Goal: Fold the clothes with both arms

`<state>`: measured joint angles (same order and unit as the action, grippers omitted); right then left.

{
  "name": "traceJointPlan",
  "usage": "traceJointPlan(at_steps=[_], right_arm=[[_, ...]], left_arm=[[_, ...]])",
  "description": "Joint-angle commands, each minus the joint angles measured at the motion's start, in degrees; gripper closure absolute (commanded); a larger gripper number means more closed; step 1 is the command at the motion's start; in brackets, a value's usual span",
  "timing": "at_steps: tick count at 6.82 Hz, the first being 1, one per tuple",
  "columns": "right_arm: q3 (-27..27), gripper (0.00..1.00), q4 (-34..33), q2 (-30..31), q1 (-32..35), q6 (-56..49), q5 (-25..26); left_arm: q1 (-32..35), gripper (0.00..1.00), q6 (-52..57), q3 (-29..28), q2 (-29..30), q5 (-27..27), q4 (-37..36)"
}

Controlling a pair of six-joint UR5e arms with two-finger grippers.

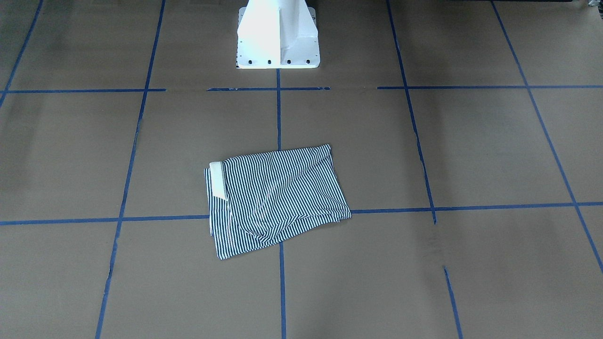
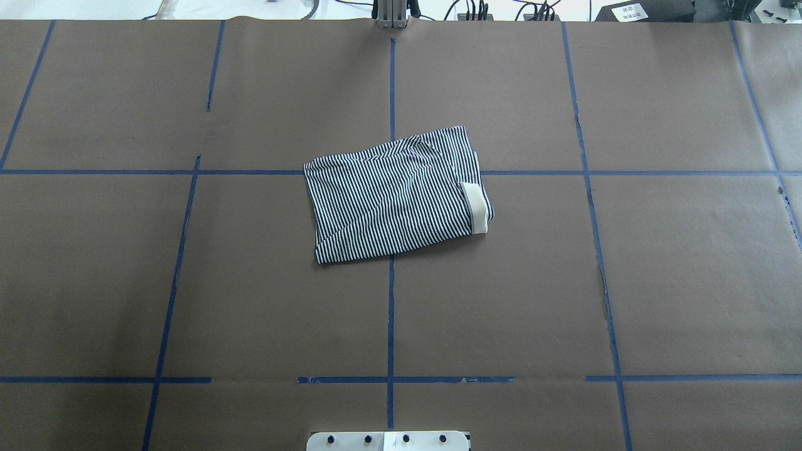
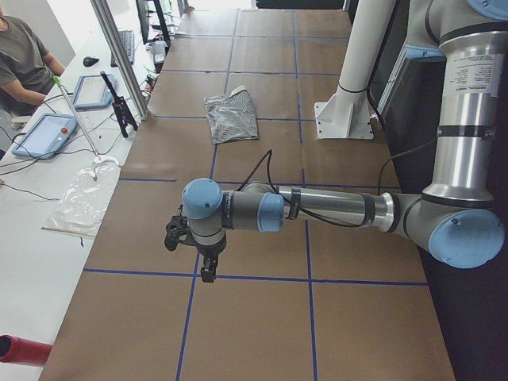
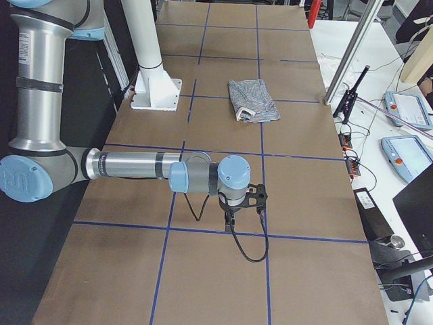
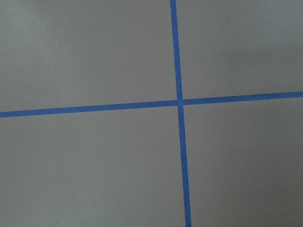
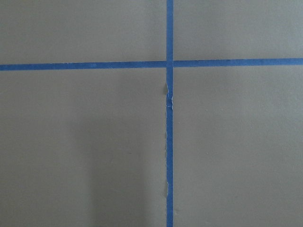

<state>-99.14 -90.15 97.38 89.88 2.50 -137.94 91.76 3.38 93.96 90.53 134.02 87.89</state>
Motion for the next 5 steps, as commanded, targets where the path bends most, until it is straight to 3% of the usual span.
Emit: traceJointPlan(at_steps=[1, 5], right_arm=[[-0.1, 0.0, 0.1, -0.2, -0.1, 0.8, 0.0], [-0.1, 0.0, 0.1, -0.2, -0.1, 0.9, -0.4]], left_arm=[[0.0, 0.0, 0.0, 0.0, 0.0, 0.0, 0.0], [0.0, 0.0, 0.0, 0.0, 0.0, 0.0, 0.0]])
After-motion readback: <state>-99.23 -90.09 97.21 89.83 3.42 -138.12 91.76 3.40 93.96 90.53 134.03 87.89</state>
